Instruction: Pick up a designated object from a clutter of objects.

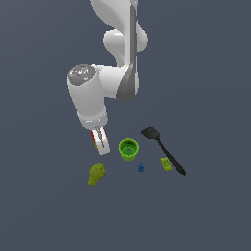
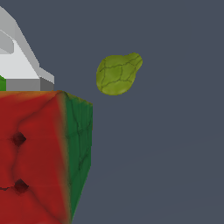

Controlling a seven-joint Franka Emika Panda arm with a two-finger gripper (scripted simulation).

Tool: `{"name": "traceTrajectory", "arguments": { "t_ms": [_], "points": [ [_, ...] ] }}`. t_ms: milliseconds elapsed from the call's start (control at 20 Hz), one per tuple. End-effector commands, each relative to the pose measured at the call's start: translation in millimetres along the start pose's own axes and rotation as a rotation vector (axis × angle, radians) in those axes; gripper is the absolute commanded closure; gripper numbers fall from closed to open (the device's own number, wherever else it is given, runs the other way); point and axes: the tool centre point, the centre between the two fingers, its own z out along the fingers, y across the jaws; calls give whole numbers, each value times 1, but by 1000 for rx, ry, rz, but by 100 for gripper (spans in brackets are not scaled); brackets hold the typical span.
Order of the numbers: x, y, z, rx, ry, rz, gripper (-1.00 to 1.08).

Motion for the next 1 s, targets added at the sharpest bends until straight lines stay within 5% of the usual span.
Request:
{"name": "traceTrajectory", "arguments": {
  "t_ms": [0, 950],
  "points": [
    [4, -5, -27, 1, 2, 1, 108],
    [33, -43, -207, 1, 1, -2, 108]
  ]
}}
